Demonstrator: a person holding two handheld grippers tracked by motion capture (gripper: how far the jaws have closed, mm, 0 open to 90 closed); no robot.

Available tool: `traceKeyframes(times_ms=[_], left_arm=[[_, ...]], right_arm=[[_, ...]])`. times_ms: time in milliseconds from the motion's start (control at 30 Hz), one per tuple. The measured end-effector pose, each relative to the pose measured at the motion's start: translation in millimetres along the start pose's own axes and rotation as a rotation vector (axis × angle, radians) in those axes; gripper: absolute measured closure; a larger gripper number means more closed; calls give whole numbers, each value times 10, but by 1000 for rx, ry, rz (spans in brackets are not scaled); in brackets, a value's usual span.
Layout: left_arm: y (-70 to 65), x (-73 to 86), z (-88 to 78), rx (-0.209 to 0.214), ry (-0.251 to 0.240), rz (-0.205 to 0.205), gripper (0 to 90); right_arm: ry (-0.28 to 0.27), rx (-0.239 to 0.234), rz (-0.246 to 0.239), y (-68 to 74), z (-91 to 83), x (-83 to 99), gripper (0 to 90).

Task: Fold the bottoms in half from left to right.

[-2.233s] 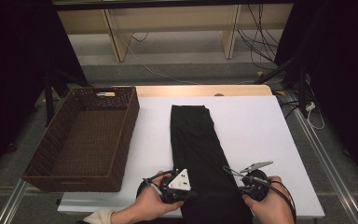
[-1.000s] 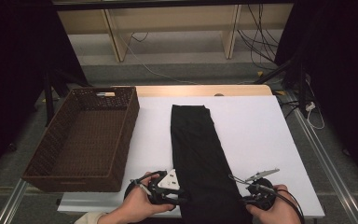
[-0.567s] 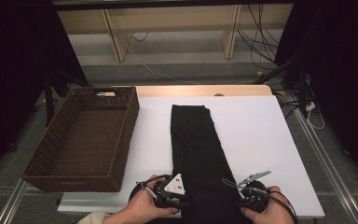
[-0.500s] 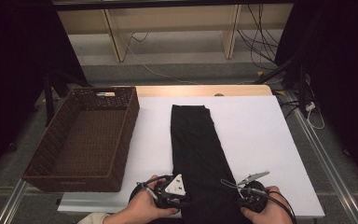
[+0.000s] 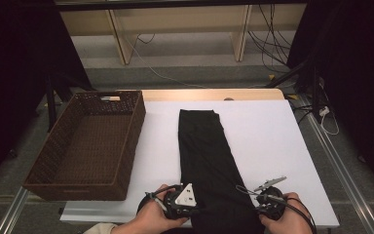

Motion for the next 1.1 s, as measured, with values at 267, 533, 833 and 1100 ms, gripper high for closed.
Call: traceKeyframes(times_ms=[267, 533, 833, 1100], left_arm=[[15, -10, -39, 0, -10, -9, 760], [157, 42, -124, -30, 8, -75, 657], [147, 72, -124, -12, 36, -64, 658], [190, 41, -189, -20, -7, -76, 620]], right_arm=[[-43, 35, 26, -24, -95, -24, 784], [-17, -28, 30, 58, 69, -5, 752], [3, -144, 54, 161, 32, 6, 895], [-43, -106, 72, 75, 5, -14, 745]])
Point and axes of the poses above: each handheld gripper's, and its own axes: z roughly forward along the jaws, x roughly out of its underside, y roughly to its left, the point moved 6 cm from there along z, roughly forward along the jaws, and after that the axes turned 13 degrees about -z, right-handed, at the moved point
